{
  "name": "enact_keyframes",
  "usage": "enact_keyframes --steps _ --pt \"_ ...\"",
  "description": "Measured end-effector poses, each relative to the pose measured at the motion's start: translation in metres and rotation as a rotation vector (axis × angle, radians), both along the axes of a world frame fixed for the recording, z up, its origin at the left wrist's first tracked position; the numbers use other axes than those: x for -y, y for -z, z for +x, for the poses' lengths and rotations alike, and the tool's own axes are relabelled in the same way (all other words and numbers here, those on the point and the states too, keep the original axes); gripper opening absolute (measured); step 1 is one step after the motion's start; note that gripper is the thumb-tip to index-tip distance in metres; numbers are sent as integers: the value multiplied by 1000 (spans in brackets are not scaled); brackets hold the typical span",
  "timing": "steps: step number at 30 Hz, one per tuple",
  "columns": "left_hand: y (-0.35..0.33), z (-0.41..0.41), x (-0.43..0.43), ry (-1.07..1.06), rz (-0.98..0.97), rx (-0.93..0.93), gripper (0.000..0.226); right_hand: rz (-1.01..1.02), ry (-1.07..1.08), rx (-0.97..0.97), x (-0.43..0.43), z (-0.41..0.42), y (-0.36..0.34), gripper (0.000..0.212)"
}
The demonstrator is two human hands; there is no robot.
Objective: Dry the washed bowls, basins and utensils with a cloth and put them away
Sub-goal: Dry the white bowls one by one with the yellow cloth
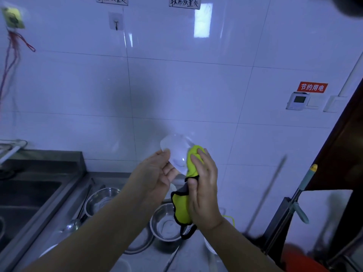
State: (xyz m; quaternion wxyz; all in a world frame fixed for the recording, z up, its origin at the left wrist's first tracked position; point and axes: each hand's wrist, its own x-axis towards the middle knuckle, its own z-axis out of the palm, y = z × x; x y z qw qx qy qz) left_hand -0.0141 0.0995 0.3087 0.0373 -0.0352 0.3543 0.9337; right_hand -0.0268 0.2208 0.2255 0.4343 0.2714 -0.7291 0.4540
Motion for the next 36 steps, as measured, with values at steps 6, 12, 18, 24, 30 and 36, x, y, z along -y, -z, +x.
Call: enact_keyframes --steps 6,12,18,24,30,36 --pt "2 3 -3 12 36 -26 17 63 30 3 12 4 -20 42" --pt "7 2 2 69 106 -19 21 42 45 -28 8 4 -16 42" --pt "18 1 25 135 15 -98 51 -369 -141 306 -3 12 -23 39" --pt "15 6 44 155 -576 -316 8 -346 -335 480 -21 5 -47 34" --pt "12 10 36 -137 -1923 -715 30 367 -240 392 -24 3 -55 36" --pt "20 21 34 -347 -2207 -1219 11 780 -215 399 -39 8 -46 44"
